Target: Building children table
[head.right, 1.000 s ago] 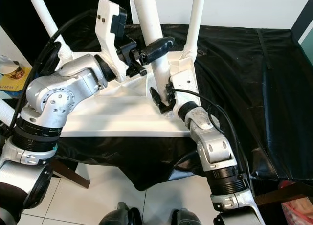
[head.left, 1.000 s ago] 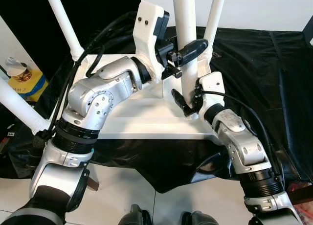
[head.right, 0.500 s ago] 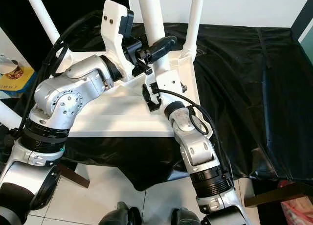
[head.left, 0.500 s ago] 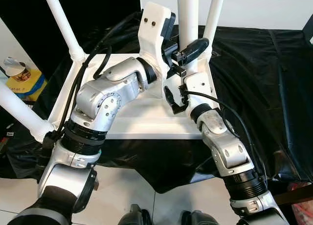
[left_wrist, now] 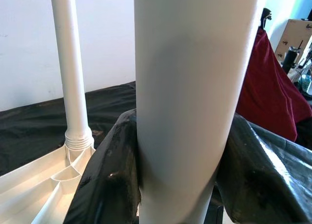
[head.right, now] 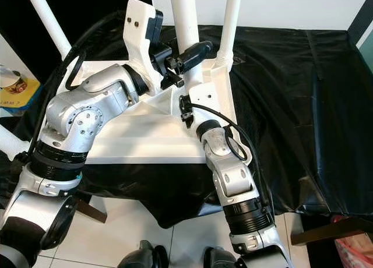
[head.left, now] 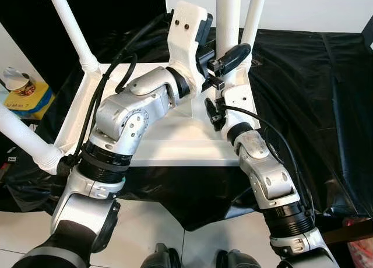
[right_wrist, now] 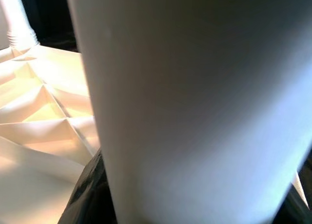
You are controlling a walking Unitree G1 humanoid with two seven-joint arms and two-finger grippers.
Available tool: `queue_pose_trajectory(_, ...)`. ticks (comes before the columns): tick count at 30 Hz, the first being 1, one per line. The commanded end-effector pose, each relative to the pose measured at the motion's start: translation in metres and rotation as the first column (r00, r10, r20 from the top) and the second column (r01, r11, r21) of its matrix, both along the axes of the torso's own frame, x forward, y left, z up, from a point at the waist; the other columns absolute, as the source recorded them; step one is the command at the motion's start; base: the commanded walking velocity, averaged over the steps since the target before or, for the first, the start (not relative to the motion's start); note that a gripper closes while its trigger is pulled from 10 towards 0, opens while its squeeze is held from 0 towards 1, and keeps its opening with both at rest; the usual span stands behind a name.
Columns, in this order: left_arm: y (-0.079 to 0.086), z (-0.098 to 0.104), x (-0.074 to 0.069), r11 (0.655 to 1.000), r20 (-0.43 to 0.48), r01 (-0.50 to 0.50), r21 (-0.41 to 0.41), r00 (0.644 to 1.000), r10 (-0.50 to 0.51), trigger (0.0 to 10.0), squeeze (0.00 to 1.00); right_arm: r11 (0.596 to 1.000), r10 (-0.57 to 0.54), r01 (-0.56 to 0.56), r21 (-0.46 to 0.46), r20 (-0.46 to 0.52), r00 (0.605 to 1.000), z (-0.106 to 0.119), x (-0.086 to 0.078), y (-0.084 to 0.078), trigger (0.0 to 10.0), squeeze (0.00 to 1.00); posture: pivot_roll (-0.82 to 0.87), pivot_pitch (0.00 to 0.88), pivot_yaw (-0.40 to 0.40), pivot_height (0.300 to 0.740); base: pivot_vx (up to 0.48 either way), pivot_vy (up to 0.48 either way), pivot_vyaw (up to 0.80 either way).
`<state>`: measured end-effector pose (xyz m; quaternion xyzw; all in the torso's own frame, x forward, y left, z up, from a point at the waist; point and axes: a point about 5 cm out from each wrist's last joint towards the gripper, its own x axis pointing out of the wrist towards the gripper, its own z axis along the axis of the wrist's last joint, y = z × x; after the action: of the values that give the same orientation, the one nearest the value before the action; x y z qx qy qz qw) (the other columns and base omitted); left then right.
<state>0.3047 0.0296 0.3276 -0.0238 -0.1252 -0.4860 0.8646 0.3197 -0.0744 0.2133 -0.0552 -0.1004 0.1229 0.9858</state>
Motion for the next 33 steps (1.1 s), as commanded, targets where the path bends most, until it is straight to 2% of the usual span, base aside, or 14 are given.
queue_pose_trajectory(1, -0.010, 0.008, -0.011, 0.995, 0.043, 0.102, 0.004, 0.994, -0.102, 10.0, 0.00, 1.000, -0.024, 0.025, 0.012, -0.037, 0.999, -0.004, 0.003, 0.001, 3.9, 0.00, -0.06, 0.134, 0.020, 0.740, 0.000, 0.000, 0.00)
queue_pose_trajectory(2, -0.010, 0.008, -0.012, 0.994, 0.043, 0.109, 0.000, 0.993, -0.109, 10.0, 0.00, 0.999, -0.032, 0.033, 0.018, -0.039, 0.999, -0.004, 0.003, 0.000, 10.0, 0.00, -0.06, 0.134, 0.020, 0.740, 0.000, 0.000, 0.00)
queue_pose_trajectory(5, -0.010, 0.008, -0.012, 0.994, 0.046, 0.112, -0.003, 0.993, -0.112, 10.0, 0.00, 0.999, -0.042, 0.043, 0.027, -0.043, 0.998, -0.004, 0.003, -0.001, 10.0, 0.00, -0.06, 0.134, 0.020, 0.740, 0.000, 0.000, 0.00)
queue_pose_trajectory(6, -0.010, 0.008, -0.013, 0.993, 0.040, 0.116, -0.019, 0.993, -0.115, 10.0, 1.00, 0.998, -0.055, 0.057, 0.040, -0.045, 0.997, -0.004, 0.004, -0.003, 10.0, 0.00, -0.06, 0.132, 0.019, 0.740, 0.000, 0.000, 0.00)
queue_pose_trajectory(14, -0.006, 0.010, -0.013, 0.995, 0.077, 0.093, -0.048, 0.993, -0.089, 10.0, 1.00, 0.987, -0.129, 0.133, 0.090, -0.050, 0.990, -0.002, 0.007, -0.014, 10.0, 0.00, -0.07, 0.124, 0.015, 0.740, 0.000, 0.000, 0.00)
queue_pose_trajectory(15, -0.004, 0.011, -0.012, 0.996, 0.090, 0.074, -0.059, 0.994, -0.068, 10.0, 0.00, 0.984, -0.138, 0.143, 0.102, -0.055, 0.989, -0.002, 0.007, -0.017, 10.0, 0.00, -0.07, 0.122, 0.015, 0.740, 0.000, 0.000, 0.00)
queue_pose_trajectory(20, 0.004, 0.014, -0.009, 0.992, 0.106, 0.019, -0.124, 0.994, -0.006, 10.0, 0.00, 0.977, -0.154, 0.164, 0.138, -0.080, 0.985, -0.004, 0.009, -0.022, 10.0, 0.00, -0.07, 0.118, 0.013, 0.740, 0.000, 0.000, 0.00)
queue_pose_trajectory(24, 0.015, 0.008, -0.002, 0.982, 0.099, -0.058, -0.180, 0.992, 0.077, 10.0, 0.00, 0.972, -0.150, 0.164, 0.170, -0.088, 0.985, -0.005, 0.009, -0.030, 10.0, 0.00, -0.07, 0.113, 0.007, 0.740, 0.000, 0.000, 0.00)
queue_pose_trajectory(33, 0.025, -0.019, 0.002, 0.972, 0.088, -0.149, -0.180, 0.982, 0.167, 10.0, 0.00, 0.966, -0.170, 0.178, 0.188, -0.053, 0.984, -0.005, 0.006, -0.045, 10.0, 0.00, -0.08, 0.113, 0.004, 0.740, 0.000, 0.000, 0.00)
